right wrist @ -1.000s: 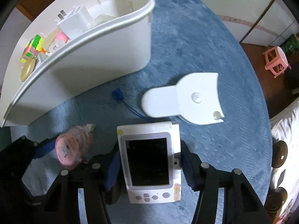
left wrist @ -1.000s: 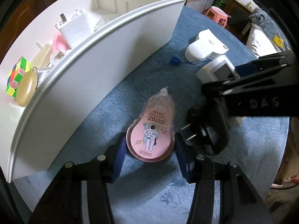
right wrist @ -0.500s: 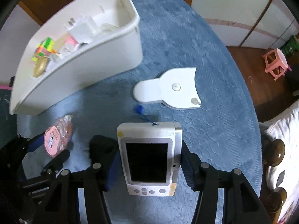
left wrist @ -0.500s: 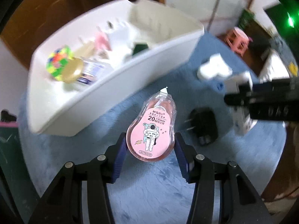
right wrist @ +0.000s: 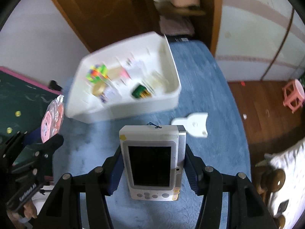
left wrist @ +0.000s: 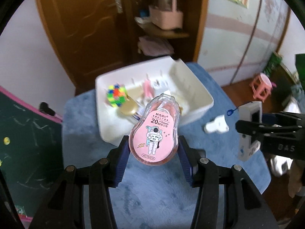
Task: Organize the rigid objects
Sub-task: 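Carry dispenser and screen device into the tray and open both tools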
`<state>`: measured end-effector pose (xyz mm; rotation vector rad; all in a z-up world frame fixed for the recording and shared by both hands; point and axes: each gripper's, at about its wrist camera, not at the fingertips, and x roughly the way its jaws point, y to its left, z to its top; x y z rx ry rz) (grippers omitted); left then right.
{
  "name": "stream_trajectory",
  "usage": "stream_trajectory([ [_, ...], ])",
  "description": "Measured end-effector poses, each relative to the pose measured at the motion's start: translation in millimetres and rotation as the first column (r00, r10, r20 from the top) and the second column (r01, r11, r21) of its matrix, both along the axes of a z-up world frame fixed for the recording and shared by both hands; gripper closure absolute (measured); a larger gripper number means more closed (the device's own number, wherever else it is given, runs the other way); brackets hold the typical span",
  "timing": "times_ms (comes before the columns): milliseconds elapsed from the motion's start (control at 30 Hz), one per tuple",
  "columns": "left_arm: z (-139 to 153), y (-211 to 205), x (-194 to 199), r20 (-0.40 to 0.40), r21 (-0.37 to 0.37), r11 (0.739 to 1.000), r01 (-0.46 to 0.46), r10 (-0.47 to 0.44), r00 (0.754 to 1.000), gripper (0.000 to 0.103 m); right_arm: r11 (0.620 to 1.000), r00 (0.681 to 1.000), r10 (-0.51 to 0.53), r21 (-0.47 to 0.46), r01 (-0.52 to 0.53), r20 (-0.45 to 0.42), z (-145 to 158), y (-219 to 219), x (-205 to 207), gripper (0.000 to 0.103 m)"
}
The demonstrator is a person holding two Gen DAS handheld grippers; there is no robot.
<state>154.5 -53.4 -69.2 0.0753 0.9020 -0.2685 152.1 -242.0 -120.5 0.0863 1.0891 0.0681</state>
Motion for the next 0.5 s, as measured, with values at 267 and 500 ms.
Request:
stream_trajectory([
  [267, 49, 24, 12, 0.075, -0.023, 0.995, -0.099, 0.1, 0.992, 0.05, 0.996, 0.981, 0.094, -0.012, -0.094, 0.168, 91, 12, 5, 0.045],
  [500, 57, 43, 41, 0.084, -0.038, 0.989, -0.145, 0.147, 0.985, 0.05, 0.994, 0.962, 0.109, -0.038, -0.102, 0.249, 140, 20, 40, 0.045],
])
